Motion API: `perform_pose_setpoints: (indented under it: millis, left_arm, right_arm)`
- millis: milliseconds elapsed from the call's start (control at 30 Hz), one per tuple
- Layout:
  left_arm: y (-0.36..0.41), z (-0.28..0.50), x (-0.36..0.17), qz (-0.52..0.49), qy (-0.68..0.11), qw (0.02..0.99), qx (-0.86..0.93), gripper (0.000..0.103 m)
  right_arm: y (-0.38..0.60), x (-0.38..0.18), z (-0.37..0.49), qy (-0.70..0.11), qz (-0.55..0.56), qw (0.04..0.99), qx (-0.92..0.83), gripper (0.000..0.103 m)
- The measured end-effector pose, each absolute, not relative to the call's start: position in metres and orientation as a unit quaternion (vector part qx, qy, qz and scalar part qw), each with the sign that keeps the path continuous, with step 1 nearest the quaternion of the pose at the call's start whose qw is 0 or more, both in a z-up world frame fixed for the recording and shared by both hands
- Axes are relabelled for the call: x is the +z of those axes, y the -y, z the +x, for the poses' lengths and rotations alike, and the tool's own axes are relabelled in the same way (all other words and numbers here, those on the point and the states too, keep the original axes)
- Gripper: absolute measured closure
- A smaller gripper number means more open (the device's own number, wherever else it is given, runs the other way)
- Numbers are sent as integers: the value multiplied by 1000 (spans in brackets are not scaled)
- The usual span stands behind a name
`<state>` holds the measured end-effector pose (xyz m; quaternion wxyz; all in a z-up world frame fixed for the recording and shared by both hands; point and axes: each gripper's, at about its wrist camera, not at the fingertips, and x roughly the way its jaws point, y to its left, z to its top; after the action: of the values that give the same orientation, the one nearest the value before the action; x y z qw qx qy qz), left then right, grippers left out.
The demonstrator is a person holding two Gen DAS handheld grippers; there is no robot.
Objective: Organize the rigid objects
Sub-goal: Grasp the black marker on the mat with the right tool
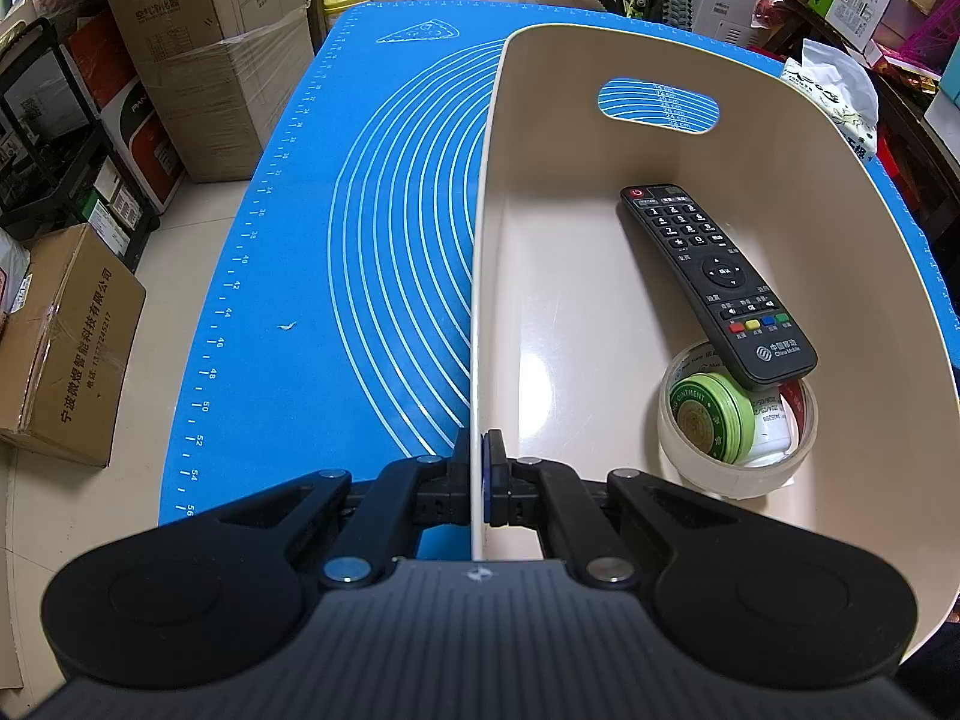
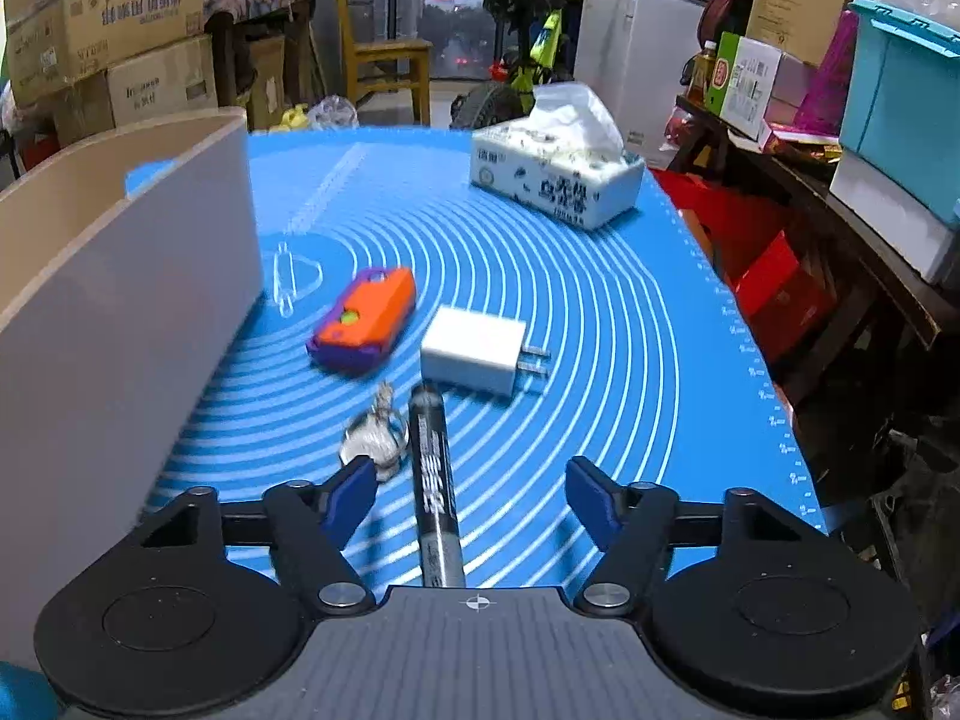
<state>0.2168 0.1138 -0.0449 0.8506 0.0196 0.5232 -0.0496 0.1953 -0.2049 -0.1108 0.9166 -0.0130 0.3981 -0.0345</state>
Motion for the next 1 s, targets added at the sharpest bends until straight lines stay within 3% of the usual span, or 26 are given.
perform_pose_setpoints:
  millis: [267,367,400,1000]
  left_arm:
    - [-113,217,-45,19,-523,850,-50,99]
    - [-113,216,-45,20,-523,851,-50,99]
    - [-113,217,-45,20,-523,851,-50,99]
    - [-113,216,-45,20,-523,851,-50,99]
  right_arm:
    - [205,-119,189,-400,-9,916,-23,50]
    - [197,-118,188,-401,-7,916,-5,74]
    - [194,-118,189,-401,-11,916,-6,76]
    - [195,-66,172,-346,0,938,-30,77]
